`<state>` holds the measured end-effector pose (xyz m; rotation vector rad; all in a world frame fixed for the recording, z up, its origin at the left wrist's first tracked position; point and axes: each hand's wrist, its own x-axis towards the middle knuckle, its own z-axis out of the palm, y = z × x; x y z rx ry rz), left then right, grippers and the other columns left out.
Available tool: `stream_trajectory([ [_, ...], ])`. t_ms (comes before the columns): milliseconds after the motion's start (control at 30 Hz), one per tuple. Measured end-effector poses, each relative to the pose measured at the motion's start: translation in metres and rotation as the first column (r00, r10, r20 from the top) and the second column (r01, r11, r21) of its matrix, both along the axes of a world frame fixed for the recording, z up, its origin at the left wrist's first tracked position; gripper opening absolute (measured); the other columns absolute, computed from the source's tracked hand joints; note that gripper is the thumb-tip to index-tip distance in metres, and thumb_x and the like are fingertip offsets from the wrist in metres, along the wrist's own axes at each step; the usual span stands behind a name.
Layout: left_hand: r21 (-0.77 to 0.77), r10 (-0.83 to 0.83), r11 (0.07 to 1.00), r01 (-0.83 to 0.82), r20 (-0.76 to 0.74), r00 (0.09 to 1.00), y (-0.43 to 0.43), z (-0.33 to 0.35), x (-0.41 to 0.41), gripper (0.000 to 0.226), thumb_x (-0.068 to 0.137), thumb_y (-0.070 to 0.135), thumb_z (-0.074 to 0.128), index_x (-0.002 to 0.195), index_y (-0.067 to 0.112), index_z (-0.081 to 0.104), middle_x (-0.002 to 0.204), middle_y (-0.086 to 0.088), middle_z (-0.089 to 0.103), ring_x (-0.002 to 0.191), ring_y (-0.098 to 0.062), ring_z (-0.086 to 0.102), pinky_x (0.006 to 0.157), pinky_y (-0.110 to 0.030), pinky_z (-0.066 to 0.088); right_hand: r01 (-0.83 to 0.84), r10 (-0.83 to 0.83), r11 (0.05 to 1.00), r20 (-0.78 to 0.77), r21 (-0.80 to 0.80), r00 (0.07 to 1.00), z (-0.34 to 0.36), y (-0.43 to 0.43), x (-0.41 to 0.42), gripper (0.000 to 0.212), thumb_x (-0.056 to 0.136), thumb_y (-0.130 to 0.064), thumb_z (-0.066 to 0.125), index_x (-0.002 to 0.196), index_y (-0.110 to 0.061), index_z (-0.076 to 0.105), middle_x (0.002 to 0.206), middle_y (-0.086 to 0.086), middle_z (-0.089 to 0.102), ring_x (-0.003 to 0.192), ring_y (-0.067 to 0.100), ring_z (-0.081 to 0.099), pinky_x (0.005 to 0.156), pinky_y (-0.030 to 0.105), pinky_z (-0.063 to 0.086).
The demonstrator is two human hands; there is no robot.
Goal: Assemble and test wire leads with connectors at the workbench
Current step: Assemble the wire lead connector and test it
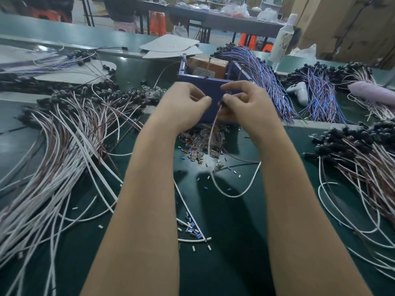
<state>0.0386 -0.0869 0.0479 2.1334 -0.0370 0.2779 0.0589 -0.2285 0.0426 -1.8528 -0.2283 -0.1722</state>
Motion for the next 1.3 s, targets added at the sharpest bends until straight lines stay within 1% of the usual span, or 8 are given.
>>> stream_trajectory([
  [367,-0.076,-0.168,0.981,0.178,0.117,0.979,-0.016,-0.012,0.004,0.011,0.09,0.015,0.062,0.097,0.01,0.068,0.09,-0.006,0.072,0.09,-0.018,0.068,0.089,-0.037,0.053,-0.024,0.035,0.993,-0.088,0.115,0.995,-0.001,-0.015,0.007,0.009,0.087,-0.016,0.067,0.08,-0.01,0.065,0.069,0.006,0.061,0.052,0.007,0.053,0.051,0.015,0.045],
  [600,-0.333,-0.253,0.908,0.256,0.051,0.966,-0.007,-0.02,0.001,0.005,0.091,0.009,0.06,0.091,0.011,0.065,0.085,-0.006,0.071,0.079,-0.011,0.067,0.083,-0.025,0.052,-0.103,0.279,0.824,-0.241,0.558,0.93,-0.012,-0.007,0.006,0.019,0.092,-0.009,0.056,0.074,-0.005,0.06,0.055,0.0,0.059,0.05,0.007,0.05,0.045,0.01,0.04],
  [700,-0.192,-0.11,0.976,0.102,-0.03,0.994,-0.013,-0.023,0.007,0.007,0.092,0.015,0.06,0.089,0.012,0.066,0.087,-0.008,0.071,0.084,-0.017,0.067,0.085,-0.033,0.054,0.006,0.014,0.992,-0.155,0.127,0.988,-0.015,0.002,0.009,0.019,0.09,-0.017,0.064,0.072,-0.013,0.061,0.066,0.002,0.06,0.06,0.013,0.051,0.055,0.02,0.043],
  [800,-0.116,-0.015,0.993,0.01,-0.04,0.999,-0.016,-0.02,0.011,0.009,0.092,0.02,0.059,0.088,0.015,0.065,0.092,-0.012,0.071,0.091,-0.026,0.067,0.088,-0.041,0.053,0.182,-0.162,0.957,0.107,-0.227,0.981,-0.012,0.007,0.011,0.02,0.087,-0.027,0.067,0.068,-0.024,0.059,0.066,-0.009,0.058,0.063,0.005,0.05,0.062,0.021,0.04],
  [967,-0.155,-0.197,0.966,0.205,0.063,0.978,-0.011,-0.014,0.003,0.005,0.093,0.017,0.058,0.092,0.014,0.062,0.077,0.002,0.067,0.075,-0.011,0.062,0.08,-0.03,0.052,-0.032,0.13,0.901,-0.199,0.432,0.971,-0.009,-0.006,0.01,0.019,0.091,-0.014,0.061,0.073,-0.008,0.062,0.066,0.003,0.054,0.055,0.009,0.045,0.047,0.013,0.038],
  [1067,-0.143,-0.211,0.967,0.213,0.026,0.977,-0.009,-0.016,0.002,0.007,0.094,0.019,0.058,0.094,0.014,0.063,0.077,0.001,0.067,0.074,-0.011,0.06,0.071,-0.028,0.048,-0.027,0.209,0.85,-0.288,0.526,0.935,-0.014,-0.005,0.009,0.021,0.092,-0.011,0.058,0.073,-0.006,0.061,0.058,0.001,0.052,0.045,0.004,0.042,0.043,0.01,0.037],
  [1133,-0.11,-0.197,0.975,0.195,-0.004,0.98,-0.009,-0.016,0.004,0.011,0.094,0.02,0.057,0.095,0.012,0.064,0.078,0.0,0.067,0.074,-0.013,0.059,0.071,-0.027,0.047,-0.014,0.172,0.88,-0.29,0.476,0.941,-0.015,-0.002,0.01,0.021,0.092,-0.012,0.059,0.072,-0.007,0.06,0.061,0.002,0.051,0.047,0.006,0.041,0.044,0.011,0.036],
  [1300,0.033,-0.055,0.998,0.056,-0.021,0.998,-0.016,-0.014,0.01,0.019,0.095,0.026,0.055,0.099,0.011,0.064,0.095,-0.008,0.07,0.082,-0.024,0.061,0.076,-0.034,0.051,0.158,-0.154,0.983,0.051,-0.094,0.987,-0.01,0.006,0.01,0.02,0.09,-0.024,0.064,0.071,-0.017,0.06,0.066,-0.003,0.055,0.059,0.007,0.044,0.057,0.022,0.036],
])
